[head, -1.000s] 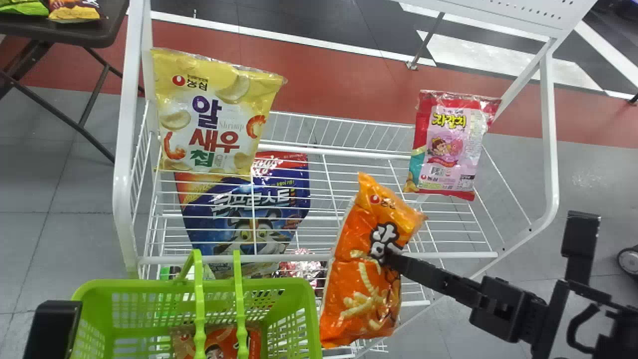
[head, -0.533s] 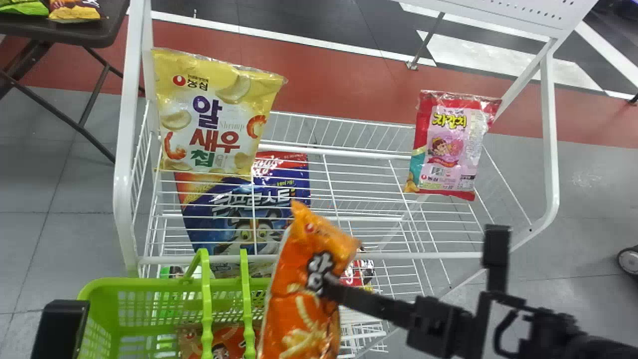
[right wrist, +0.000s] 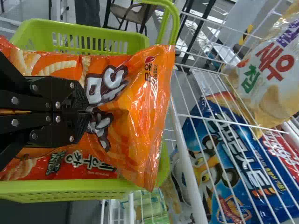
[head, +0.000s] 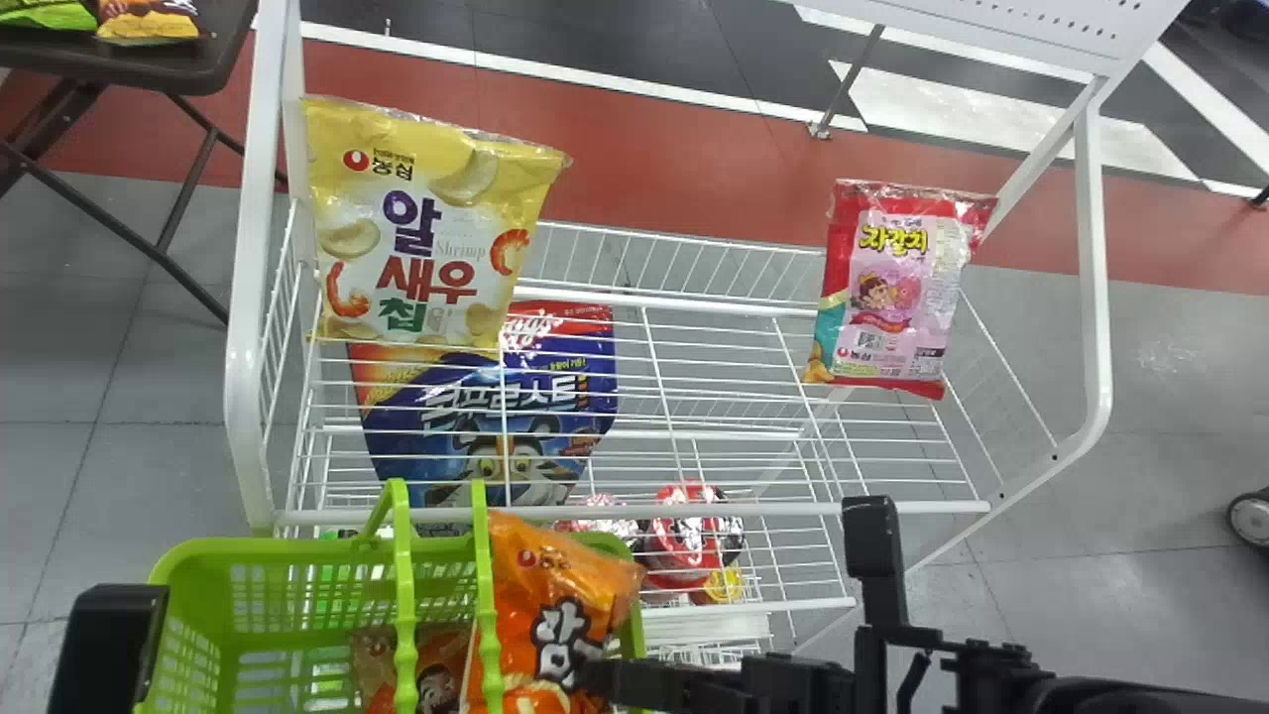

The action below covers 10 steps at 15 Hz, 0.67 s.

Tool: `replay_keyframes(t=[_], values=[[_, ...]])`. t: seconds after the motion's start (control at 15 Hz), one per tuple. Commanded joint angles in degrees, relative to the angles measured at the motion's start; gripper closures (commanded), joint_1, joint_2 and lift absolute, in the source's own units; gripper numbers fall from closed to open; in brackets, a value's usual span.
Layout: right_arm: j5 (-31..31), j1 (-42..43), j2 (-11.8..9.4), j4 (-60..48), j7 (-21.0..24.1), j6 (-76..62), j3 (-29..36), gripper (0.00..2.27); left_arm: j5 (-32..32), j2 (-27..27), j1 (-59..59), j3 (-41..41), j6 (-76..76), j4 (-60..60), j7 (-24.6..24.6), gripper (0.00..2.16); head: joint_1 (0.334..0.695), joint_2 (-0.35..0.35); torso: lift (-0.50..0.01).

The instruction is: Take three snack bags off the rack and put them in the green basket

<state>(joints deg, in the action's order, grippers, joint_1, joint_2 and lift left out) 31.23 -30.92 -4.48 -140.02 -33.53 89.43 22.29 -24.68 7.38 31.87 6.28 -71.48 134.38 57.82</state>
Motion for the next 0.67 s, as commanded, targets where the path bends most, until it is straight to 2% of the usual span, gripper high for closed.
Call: replay_keyframes(t=[0.0, 0.07, 0.2, 0.6], values=[[-2.0, -0.3, -1.2, 0.1, 1.5, 0.6, -3.2, 2.11, 0.0, 0.0, -0.2, 0.2, 0.0, 0.0, 0.0, 1.67, 0.695, -0.350, -0.023], [-2.0, -0.2, -1.2, 0.1, 1.9, 0.6, -3.2, 1.82, 0.0, 0.0, -0.2, 0.2, 0.0, 0.0, 0.1, 1.67, 0.695, -0.350, -0.023], [-1.6, 0.1, -1.1, -0.2, 2.0, 0.6, -2.3, 0.00, 0.0, 0.0, 0.0, 0.2, 0.0, 0.0, 0.0, 1.67, 0.695, -0.350, -0.023], [0.1, 0.2, -0.4, -0.4, -0.9, 0.6, 1.3, 0.06, 0.0, 0.1, 0.3, 0.4, 0.0, 0.2, 0.1, 1.67, 0.695, -0.350, -0.023]])
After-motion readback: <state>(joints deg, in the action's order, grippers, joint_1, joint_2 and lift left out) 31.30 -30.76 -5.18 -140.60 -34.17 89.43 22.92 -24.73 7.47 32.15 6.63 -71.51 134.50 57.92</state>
